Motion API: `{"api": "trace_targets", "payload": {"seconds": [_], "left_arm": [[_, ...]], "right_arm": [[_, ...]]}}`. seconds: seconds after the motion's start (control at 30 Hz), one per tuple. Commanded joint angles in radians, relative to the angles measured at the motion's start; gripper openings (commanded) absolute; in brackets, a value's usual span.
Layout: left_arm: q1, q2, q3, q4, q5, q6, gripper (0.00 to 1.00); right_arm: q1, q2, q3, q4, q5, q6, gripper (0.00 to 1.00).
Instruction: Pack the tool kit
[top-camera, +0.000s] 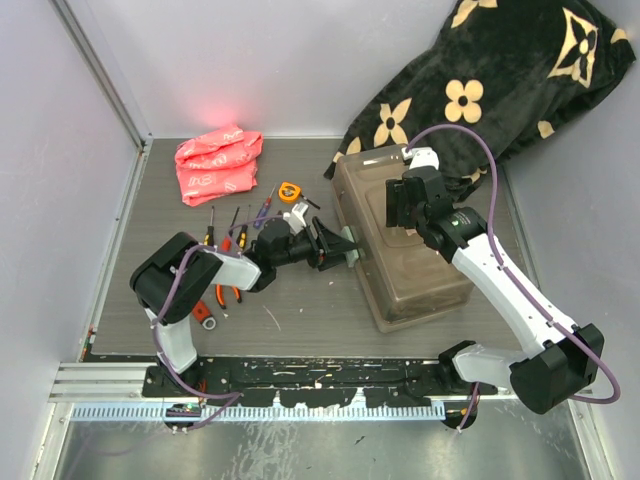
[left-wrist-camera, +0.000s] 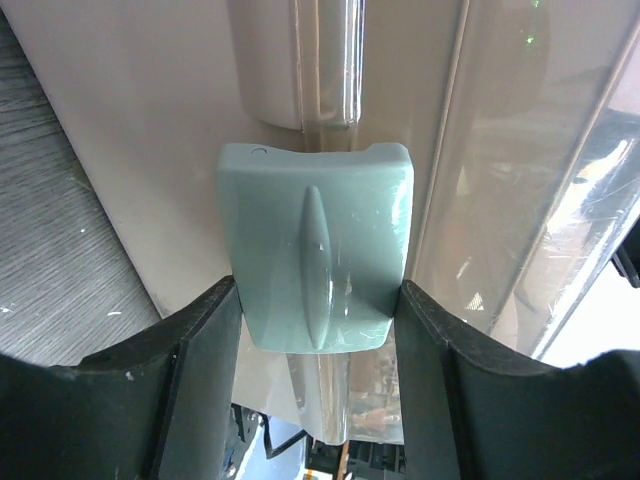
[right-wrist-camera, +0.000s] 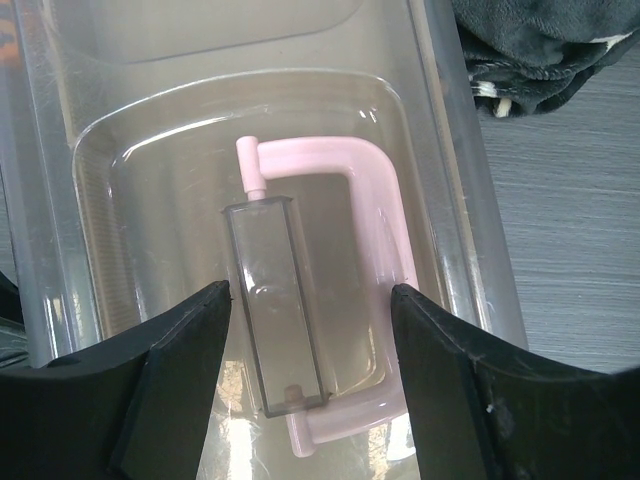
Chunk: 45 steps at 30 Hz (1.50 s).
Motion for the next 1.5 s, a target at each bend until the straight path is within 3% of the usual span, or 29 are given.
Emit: {"api": "trace_targets", "payload": {"seconds": [0.0, 0.17, 0.33, 0.5, 0.77, 0.93, 1.23, 1.47], "left_arm": [[0.006, -0.066, -0.016, 0.152, 0.004, -0.009, 0.05], [0.006, -0.044, -0.027, 0.269, 0.015, -0.038, 0.51], [0.006, -0.026, -0.025, 0.334, 0.021, -0.061, 0.71], [0.022, -0.021, -0.051, 0.354, 0.018, -0.065, 0.99], [0.113, -0.022, -0.105, 0.336, 0.046, -0.044, 0.99], [0.152, -0.047, -0.131, 0.241, 0.058, 0.038, 1.0], [0.152, -0.097, -0.038, 0.163, 0.058, 0.048, 0.98], [0.114, -0.052, -0.017, 0.165, 0.038, 0.02, 0.93]], "right_arm": [[0.003, 0.063, -0.081, -0.217, -0.165, 0.068, 0.7], [0.003, 0.066, -0.087, -0.211, -0.17, 0.067, 0.7], [0.003, 0.067, -0.092, -0.211, -0.168, 0.064, 0.7], [0.002, 0.067, -0.094, -0.21, -0.168, 0.061, 0.7], [-0.005, 0.066, -0.101, -0.208, -0.171, 0.052, 0.7], [-0.009, 0.063, -0.11, -0.202, -0.176, 0.051, 0.7], [-0.009, 0.062, -0.135, -0.177, -0.191, 0.061, 0.7], [-0.009, 0.053, -0.141, -0.176, -0.192, 0.064, 0.7]]}}
